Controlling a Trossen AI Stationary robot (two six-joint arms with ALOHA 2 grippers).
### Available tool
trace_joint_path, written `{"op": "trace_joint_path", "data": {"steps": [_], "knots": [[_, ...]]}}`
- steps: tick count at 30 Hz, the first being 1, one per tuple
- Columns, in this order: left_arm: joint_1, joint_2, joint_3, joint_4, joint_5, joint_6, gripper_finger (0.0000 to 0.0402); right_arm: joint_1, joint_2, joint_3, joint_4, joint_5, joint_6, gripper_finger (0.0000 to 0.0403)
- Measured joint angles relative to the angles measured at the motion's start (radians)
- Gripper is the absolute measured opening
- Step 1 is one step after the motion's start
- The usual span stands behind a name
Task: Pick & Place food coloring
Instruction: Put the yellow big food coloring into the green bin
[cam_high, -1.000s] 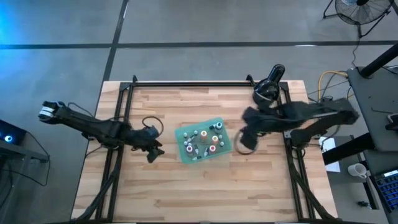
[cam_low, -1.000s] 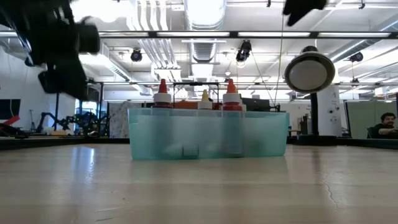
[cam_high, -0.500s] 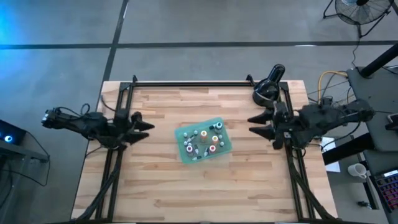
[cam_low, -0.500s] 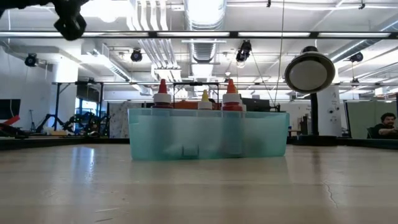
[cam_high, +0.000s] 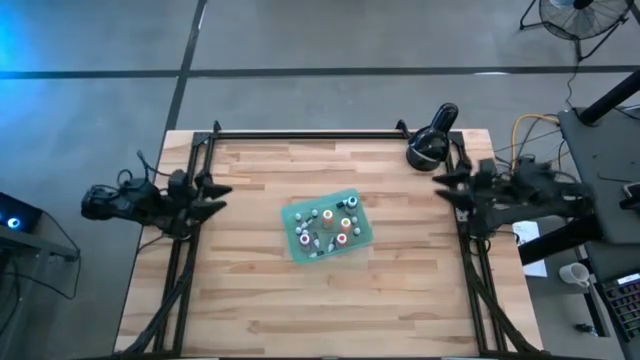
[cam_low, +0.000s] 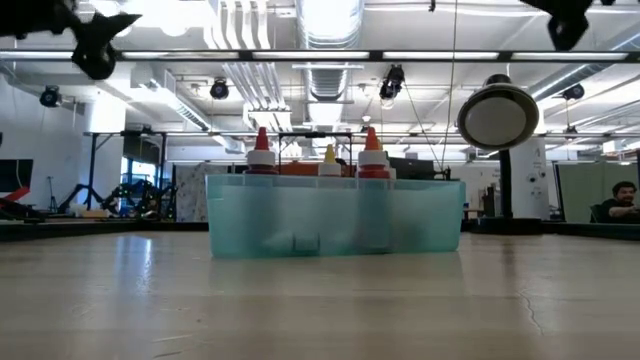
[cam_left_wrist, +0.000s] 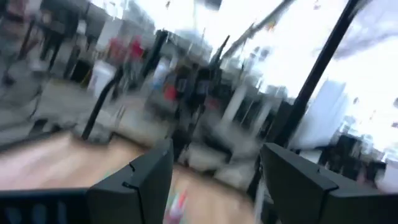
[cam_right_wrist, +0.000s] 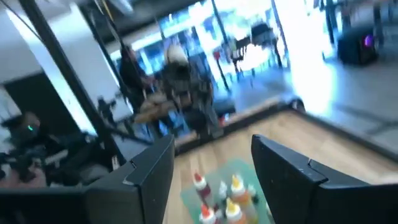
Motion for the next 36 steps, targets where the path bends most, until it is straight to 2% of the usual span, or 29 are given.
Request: {"op": "trace_joint_path", "data": {"steps": [2,6,9,12,14,20,23,27,36], "knots": [[-0.001,-0.065,-0.008,-0.11,-0.003,-0.001,0.0213,0.0,-0.091,-0.03,-0.004,0.027,-0.029,0.0206],[-0.001,-0.063,0.001,-0.157,-0.002,0.0,0.0213,0.0,-0.23,-0.11,-0.026,0.044,-0.061,0.0206],[-0.001,-0.055,0.006,-0.182,-0.027,-0.01,0.0213,-0.002,-0.219,-0.131,-0.084,0.063,-0.068,0.0206],[0.0,-0.063,-0.038,-0.19,-0.101,-0.018,0.0213,-0.002,-0.186,-0.169,-0.077,0.182,-0.02,0.0206],[0.001,-0.063,-0.064,-0.124,-0.129,-0.017,0.0213,-0.002,-0.188,-0.211,-0.08,0.212,0.013,0.0206],[0.001,-0.064,-0.188,0.023,-0.155,-0.048,0.0213,-0.001,-0.23,-0.348,0.127,0.129,0.025,0.0206],[0.001,-0.064,-0.238,0.062,-0.156,-0.09,0.0213,-0.002,-0.221,-0.384,0.155,0.106,0.047,0.0206],[0.003,-0.056,-0.282,0.074,-0.177,-0.146,0.0213,-0.002,-0.228,-0.42,0.073,0.1,0.115,0.0206],[0.003,-0.011,-0.284,0.084,-0.166,-0.15,0.0213,-0.001,-0.208,-0.498,0.032,0.093,0.104,0.0206]]}}
